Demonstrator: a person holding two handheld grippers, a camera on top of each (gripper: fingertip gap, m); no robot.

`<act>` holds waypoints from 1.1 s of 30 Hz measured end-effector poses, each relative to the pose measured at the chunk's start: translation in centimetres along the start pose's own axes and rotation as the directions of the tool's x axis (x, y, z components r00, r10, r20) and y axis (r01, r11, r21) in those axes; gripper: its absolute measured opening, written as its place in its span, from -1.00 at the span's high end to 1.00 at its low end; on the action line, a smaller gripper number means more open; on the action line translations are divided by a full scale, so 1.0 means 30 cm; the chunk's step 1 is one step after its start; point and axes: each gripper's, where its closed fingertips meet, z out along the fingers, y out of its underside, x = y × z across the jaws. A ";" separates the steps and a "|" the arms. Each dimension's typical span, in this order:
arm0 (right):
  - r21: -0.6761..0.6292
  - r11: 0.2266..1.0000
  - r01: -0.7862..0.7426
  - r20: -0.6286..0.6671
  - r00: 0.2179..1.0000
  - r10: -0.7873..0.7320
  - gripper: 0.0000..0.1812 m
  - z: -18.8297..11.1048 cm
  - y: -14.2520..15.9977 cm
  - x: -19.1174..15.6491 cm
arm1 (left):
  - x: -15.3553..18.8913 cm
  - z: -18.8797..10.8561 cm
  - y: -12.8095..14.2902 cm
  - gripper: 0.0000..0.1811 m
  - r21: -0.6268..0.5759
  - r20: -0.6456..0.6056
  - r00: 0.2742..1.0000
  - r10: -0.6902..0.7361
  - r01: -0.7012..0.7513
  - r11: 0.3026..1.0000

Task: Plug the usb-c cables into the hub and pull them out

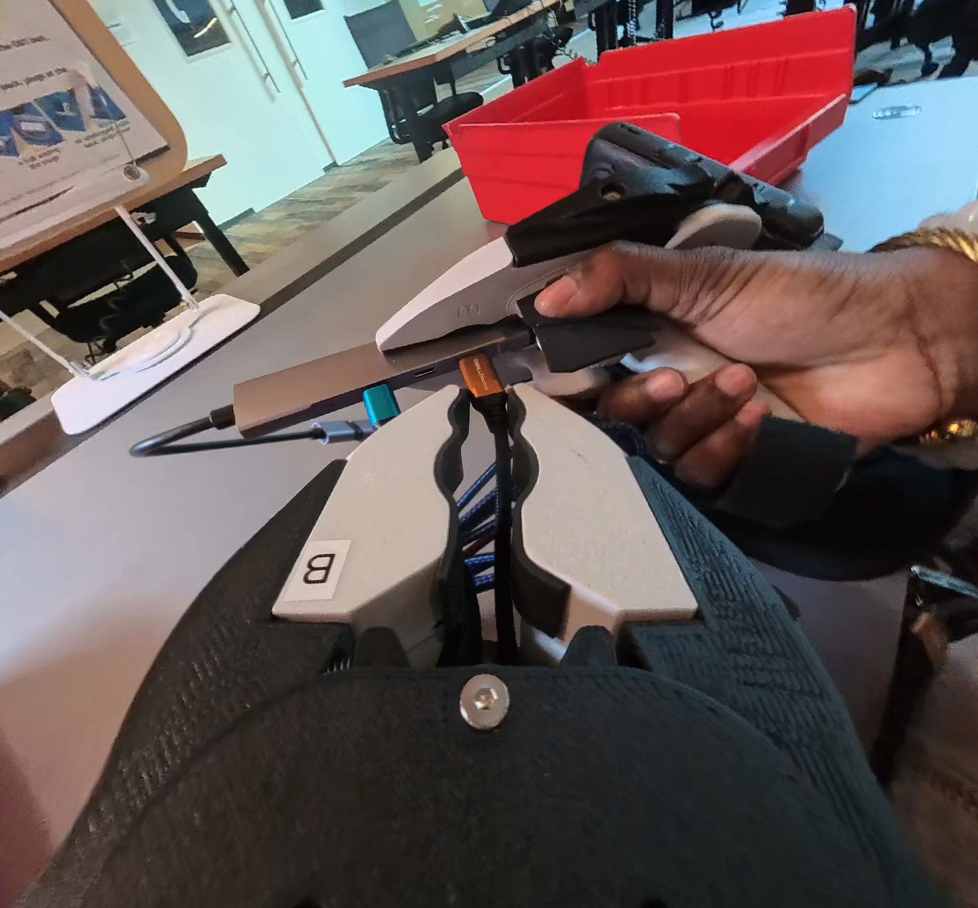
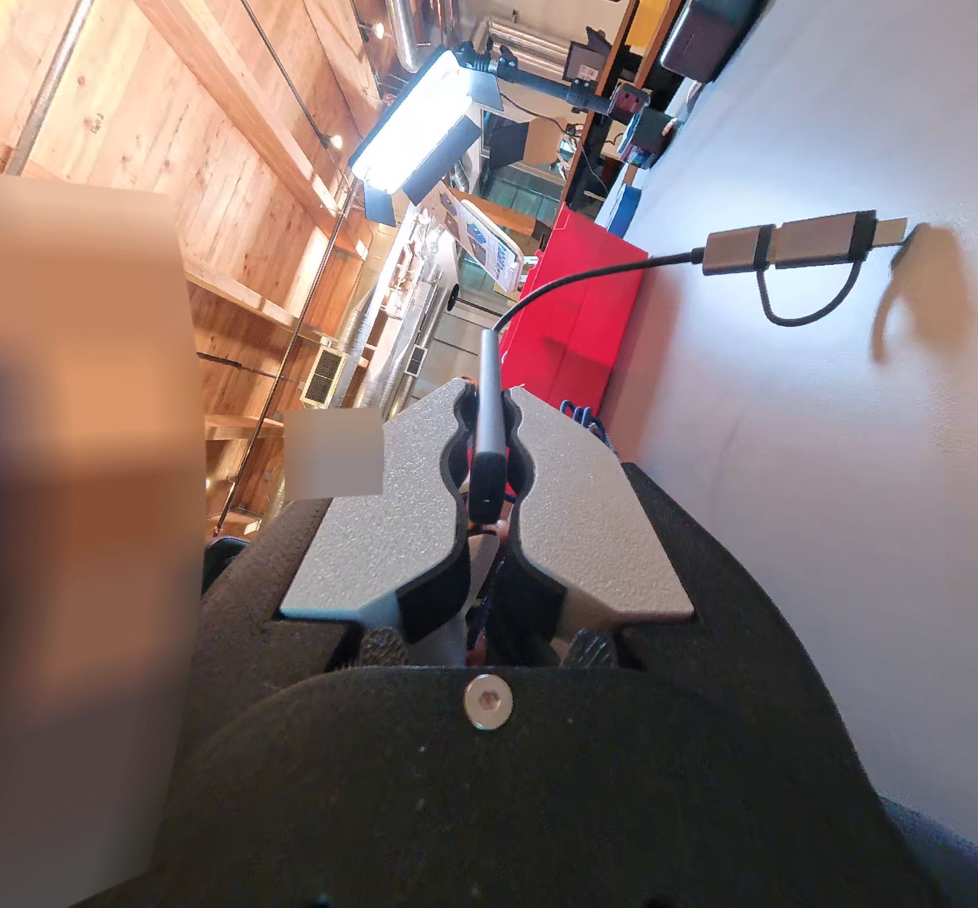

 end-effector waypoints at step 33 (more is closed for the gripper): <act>0.050 0.965 0.258 0.129 0.956 -0.262 0.89 0.109 -0.007 -0.133 | -0.147 -0.073 -0.058 0.86 0.193 0.261 0.965 -0.027 -0.025 0.981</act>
